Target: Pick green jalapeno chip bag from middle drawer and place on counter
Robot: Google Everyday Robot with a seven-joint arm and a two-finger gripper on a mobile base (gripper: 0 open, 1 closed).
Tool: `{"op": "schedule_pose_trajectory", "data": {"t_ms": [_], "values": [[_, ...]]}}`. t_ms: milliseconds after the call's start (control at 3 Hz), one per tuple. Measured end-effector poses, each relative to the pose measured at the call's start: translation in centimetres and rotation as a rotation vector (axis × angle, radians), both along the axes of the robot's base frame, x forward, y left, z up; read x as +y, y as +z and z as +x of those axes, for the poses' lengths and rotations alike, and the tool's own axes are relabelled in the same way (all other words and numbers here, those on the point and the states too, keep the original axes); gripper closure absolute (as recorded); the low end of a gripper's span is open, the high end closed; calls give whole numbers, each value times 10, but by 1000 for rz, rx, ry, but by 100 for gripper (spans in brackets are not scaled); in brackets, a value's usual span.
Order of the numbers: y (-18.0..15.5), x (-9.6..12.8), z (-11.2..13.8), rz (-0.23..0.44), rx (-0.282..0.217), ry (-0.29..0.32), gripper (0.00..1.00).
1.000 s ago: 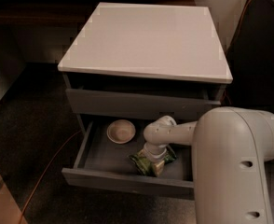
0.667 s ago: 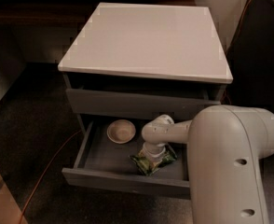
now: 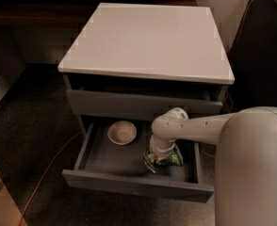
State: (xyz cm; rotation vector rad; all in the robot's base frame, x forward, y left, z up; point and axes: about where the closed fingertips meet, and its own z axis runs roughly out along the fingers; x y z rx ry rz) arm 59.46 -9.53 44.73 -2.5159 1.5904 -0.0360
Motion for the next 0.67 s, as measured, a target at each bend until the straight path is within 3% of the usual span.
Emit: {"op": "schedule_pose_trajectory", "data": {"t_ms": [667], "values": [[118,14,-47,163,-25,-110,100]]}}
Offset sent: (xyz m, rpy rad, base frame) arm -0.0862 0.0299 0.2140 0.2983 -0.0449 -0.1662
